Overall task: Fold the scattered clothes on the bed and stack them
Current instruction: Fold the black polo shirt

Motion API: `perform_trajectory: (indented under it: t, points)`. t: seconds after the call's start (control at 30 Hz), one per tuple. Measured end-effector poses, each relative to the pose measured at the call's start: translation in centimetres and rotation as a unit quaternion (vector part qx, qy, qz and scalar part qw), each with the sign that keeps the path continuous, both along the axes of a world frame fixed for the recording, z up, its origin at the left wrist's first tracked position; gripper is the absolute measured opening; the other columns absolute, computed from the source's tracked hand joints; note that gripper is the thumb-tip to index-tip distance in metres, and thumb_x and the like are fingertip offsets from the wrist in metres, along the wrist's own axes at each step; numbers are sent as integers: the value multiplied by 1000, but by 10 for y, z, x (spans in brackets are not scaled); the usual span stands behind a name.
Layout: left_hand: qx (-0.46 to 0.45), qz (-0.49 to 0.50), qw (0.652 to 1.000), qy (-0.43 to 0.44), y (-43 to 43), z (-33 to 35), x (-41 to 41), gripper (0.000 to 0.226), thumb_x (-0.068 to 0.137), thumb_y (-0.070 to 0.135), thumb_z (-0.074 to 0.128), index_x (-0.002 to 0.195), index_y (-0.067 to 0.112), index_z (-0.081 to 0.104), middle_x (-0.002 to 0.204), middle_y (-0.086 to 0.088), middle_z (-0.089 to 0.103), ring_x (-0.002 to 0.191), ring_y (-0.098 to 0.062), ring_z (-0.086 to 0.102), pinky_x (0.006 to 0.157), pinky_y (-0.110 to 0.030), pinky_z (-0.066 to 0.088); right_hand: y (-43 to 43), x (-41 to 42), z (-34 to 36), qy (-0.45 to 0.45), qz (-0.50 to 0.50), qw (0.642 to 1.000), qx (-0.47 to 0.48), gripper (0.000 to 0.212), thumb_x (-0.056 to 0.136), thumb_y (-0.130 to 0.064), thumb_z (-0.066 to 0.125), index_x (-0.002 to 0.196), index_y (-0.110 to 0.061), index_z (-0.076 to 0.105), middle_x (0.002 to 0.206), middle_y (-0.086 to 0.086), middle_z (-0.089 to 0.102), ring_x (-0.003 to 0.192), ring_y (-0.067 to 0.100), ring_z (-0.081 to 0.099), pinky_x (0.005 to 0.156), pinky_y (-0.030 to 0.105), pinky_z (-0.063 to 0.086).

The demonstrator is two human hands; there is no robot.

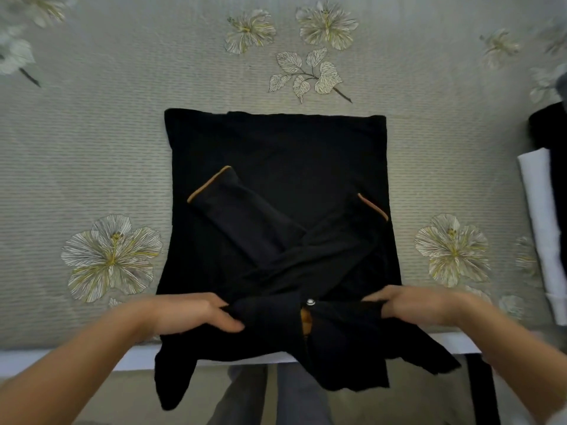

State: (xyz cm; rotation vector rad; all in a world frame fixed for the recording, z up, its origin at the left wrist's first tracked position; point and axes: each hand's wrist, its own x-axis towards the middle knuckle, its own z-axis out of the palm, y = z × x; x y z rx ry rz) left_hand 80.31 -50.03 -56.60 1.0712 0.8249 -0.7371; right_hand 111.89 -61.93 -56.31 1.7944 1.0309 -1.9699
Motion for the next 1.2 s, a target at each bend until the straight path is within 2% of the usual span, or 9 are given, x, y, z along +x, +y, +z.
perform_trajectory:
  t: [0.07, 0.2, 0.37, 0.53, 0.67, 0.87, 0.97, 1.1, 1.2]
  points:
    - [2, -12, 1000, -3, 13, 4, -1, 8, 83, 35, 68, 80, 32, 74, 80, 13, 72, 76, -4, 69, 65, -14, 44, 12, 4, 5, 15, -6, 1000, -4, 35, 84, -5, 49, 107, -18, 71, 106, 4, 73, 102, 20, 68, 92, 30, 50]
    - [12, 48, 999, 13, 62, 17, 15, 29, 74, 33, 77, 96, 15, 73, 101, -7, 74, 96, -24, 70, 85, -33, 53, 62, 18, 18, 9, -47, 999, 10, 37, 87, 3, 48, 109, -14, 72, 107, -2, 73, 98, 11, 68, 85, 18, 53]
    - [92, 188, 976, 53, 146, 24, 44, 38, 84, 42, 63, 109, 15, 68, 106, -4, 73, 96, -21, 70, 83, -31, 50, 145, 51, 18, -64, -213, 973, 59, 22, 85, -11, 57, 101, -7, 72, 98, 16, 73, 91, 32, 70, 86, 39, 56]
    - [429, 135, 881, 145, 178, -18, 48, 36, 89, 45, 59, 111, 16, 58, 108, -5, 61, 93, -20, 55, 81, -31, 39, 180, 74, -31, -283, -56, 914, 287, 41, 89, -41, 62, 120, -14, 62, 118, 5, 64, 108, 22, 58, 92, 32, 44]
    - [468, 206, 848, 143, 160, -44, 31, 58, 79, 37, 74, 128, 18, 49, 111, -4, 61, 94, -25, 62, 85, -41, 51, 159, 78, -54, -274, -96, 901, 322, 44, 91, -44, 57, 125, -16, 59, 113, 1, 64, 106, 20, 59, 88, 33, 45]
    - [397, 536, 732, 137, 138, -74, 14, 41, 87, 17, 68, 124, 11, 52, 110, -12, 63, 79, -15, 62, 69, -29, 50, 133, 89, -73, -259, -293, 853, 346, 14, 84, -22, 71, 94, -14, 64, 83, -1, 64, 78, 17, 61, 65, 26, 47]
    - [372, 663, 635, 141, 144, -83, 9, 38, 89, 22, 66, 124, 15, 54, 114, -10, 64, 82, -11, 63, 76, -33, 53, 132, 98, -77, -254, -367, 820, 357, 8, 83, -12, 71, 88, -13, 65, 77, 0, 65, 72, 16, 61, 58, 14, 46]
    - [605, 427, 640, 208, 120, -80, 31, 51, 89, 25, 58, 134, 8, 42, 124, -17, 51, 118, -33, 48, 106, -46, 35, 131, 90, -79, -320, -303, 804, 398, 26, 81, -13, 68, 105, -19, 62, 108, -1, 60, 108, 19, 54, 92, 30, 43]
    - [721, 200, 661, 59, 71, -77, 74, 53, 87, 30, 53, 134, 6, 45, 140, -21, 42, 130, -34, 35, 108, -42, 25, 143, 72, -73, -330, -228, 784, 473, 28, 82, -17, 65, 110, -14, 63, 112, 5, 59, 111, 23, 50, 100, 44, 39]
